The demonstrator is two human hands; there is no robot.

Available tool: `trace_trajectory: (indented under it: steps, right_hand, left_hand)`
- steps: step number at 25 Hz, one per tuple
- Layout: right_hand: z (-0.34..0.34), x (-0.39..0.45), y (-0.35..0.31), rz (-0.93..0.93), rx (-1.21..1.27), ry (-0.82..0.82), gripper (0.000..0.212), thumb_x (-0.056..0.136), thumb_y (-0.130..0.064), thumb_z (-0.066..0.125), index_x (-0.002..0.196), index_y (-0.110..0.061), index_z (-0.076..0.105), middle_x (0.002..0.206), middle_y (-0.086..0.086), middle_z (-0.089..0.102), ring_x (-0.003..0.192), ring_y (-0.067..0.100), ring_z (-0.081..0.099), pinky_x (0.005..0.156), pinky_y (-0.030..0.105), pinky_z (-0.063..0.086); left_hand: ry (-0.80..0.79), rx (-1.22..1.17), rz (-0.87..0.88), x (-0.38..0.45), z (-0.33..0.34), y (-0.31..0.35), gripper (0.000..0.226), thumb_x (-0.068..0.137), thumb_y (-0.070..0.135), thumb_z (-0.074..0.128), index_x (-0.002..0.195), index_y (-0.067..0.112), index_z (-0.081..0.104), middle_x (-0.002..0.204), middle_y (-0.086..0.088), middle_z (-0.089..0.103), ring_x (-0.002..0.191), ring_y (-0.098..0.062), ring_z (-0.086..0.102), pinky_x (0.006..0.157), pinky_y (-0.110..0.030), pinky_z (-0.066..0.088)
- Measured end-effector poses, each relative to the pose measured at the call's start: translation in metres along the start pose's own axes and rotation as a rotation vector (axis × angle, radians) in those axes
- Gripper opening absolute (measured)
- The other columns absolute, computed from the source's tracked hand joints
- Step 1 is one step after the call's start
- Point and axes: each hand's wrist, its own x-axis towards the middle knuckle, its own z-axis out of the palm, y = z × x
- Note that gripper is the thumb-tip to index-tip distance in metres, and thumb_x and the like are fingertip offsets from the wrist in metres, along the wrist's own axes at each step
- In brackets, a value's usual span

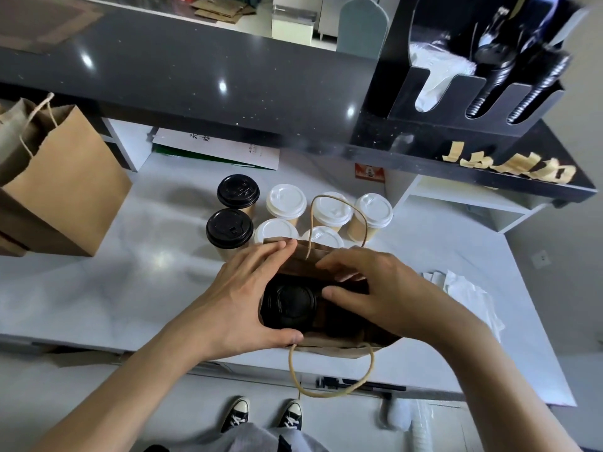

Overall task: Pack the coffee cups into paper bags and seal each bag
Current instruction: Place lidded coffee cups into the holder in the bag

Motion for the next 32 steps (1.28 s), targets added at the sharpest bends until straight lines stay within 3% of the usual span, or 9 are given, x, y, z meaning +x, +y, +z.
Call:
trace_trajectory:
  steps: [5,12,16,19,23,32]
  right_hand:
    - [-0.05,-0.013,0.023,0.039,0.08,0.268,0.006,0.093,-0.034,0.067,0.097,-0.033,0.071,0.089,-0.016,0.072,0.084,0.012,0.07,0.075,0.026,0.057]
    - [-0.051,0.033,0.112,0.245,-0.069,0.438,0.005,0.096,-0.024,0.069,0.1,-0.025,0.07,0.088,-0.012,0.071,0.081,0.004,0.068,0.081,0.032,0.062]
    - [-0.024,0.069,0.147,0.339,-0.134,0.428,0.034,0.09,-0.031,0.076,0.12,-0.02,0.065,0.114,0.001,0.068,0.105,0.02,0.065,0.091,0.041,0.058]
    - [-0.013,0.095,0.16,0.438,-0.209,0.318,0.07,0.082,-0.04,0.083,0.139,-0.019,0.047,0.14,0.011,0.053,0.126,0.033,0.051,0.1,0.048,0.048]
    - [-0.012,0.123,0.173,0.533,-0.246,0.179,0.101,0.077,-0.051,0.084,0.154,-0.019,0.027,0.154,0.015,0.039,0.137,0.041,0.042,0.112,0.055,0.04]
    - [-0.01,0.12,0.172,0.517,-0.141,0.222,0.095,0.076,-0.051,0.086,0.149,-0.019,0.033,0.147,0.013,0.046,0.129,0.036,0.049,0.103,0.052,0.048]
  left_hand:
    - [0.002,0.013,0.002,0.007,0.005,0.004,0.122,0.066,0.076,0.073,0.158,0.05,-0.004,0.16,0.03,0.002,0.148,0.006,-0.005,0.121,-0.023,0.008]
    - [0.017,0.007,-0.005,0.011,0.008,0.01,0.122,0.064,0.079,0.071,0.158,0.05,-0.001,0.158,0.035,0.001,0.148,0.008,-0.004,0.119,-0.02,0.008]
    - [0.012,0.026,-0.028,0.011,0.009,0.012,0.124,0.064,0.079,0.073,0.157,0.052,-0.005,0.158,0.035,-0.001,0.148,0.008,-0.006,0.119,-0.02,0.008]
    - [0.002,0.021,-0.046,0.01,0.008,0.013,0.125,0.064,0.079,0.073,0.156,0.053,-0.007,0.158,0.035,-0.002,0.148,0.008,-0.006,0.119,-0.021,0.009]
    - [-0.007,0.025,-0.065,0.005,0.009,0.015,0.125,0.064,0.079,0.073,0.156,0.054,-0.007,0.158,0.036,-0.004,0.148,0.008,-0.007,0.12,-0.022,0.01]
    - [-0.02,0.053,-0.06,-0.001,0.008,0.019,0.123,0.066,0.077,0.073,0.156,0.052,-0.008,0.158,0.034,-0.006,0.148,0.007,-0.01,0.118,-0.018,0.006]
